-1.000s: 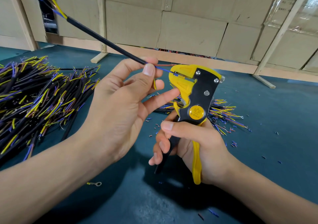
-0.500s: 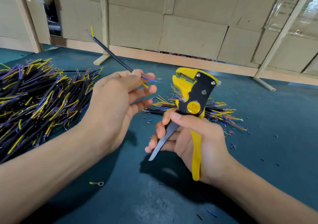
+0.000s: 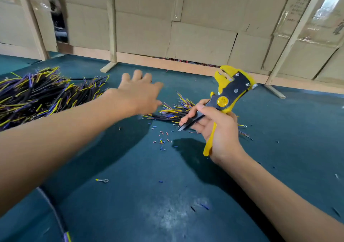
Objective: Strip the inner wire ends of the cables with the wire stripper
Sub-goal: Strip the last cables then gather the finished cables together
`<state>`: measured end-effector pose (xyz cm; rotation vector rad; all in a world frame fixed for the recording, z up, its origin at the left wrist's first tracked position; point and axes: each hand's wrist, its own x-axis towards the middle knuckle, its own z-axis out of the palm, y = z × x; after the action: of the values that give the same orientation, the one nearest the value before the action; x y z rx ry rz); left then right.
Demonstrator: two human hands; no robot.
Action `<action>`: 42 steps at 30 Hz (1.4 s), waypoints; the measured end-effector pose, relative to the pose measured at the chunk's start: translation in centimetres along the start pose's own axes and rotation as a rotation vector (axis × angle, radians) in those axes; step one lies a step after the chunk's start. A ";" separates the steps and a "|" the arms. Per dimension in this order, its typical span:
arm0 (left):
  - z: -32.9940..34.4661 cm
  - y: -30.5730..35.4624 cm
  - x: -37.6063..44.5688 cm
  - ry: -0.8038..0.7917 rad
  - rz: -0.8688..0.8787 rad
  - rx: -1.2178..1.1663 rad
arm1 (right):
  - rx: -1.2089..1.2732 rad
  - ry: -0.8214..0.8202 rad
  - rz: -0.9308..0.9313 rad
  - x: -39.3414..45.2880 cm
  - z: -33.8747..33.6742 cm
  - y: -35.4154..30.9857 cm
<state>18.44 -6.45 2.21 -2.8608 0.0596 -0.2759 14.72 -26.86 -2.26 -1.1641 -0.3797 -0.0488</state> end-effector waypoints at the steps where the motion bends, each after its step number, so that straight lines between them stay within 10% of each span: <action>1: 0.0 -1.6 -0.3 -0.041 -0.111 0.027 | 0.011 0.010 0.023 0.0 0.0 0.1; 6: 2.3 -6.7 -3.9 -0.274 -0.482 0.167 | 0.027 0.112 0.058 0.4 0.1 0.2; 17: 3.0 -5.2 -5.8 -0.133 -0.287 -0.091 | 0.019 0.117 0.057 0.5 0.0 0.4; 26: 1.7 -2.6 -6.4 0.120 -0.061 -0.698 | 0.046 0.008 0.118 0.1 0.4 0.0; 33: 0.3 -0.1 -7.2 -0.098 -0.244 -1.752 | 0.038 -0.036 0.162 -0.1 0.6 -0.3; 42: 0.8 0.4 -7.1 0.067 -0.436 -2.117 | -0.035 -0.142 0.254 -0.8 1.4 0.1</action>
<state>11.65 -6.20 0.03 -4.9292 -0.6806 -0.6611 13.58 -25.68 -2.13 -1.2463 -0.3541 0.2502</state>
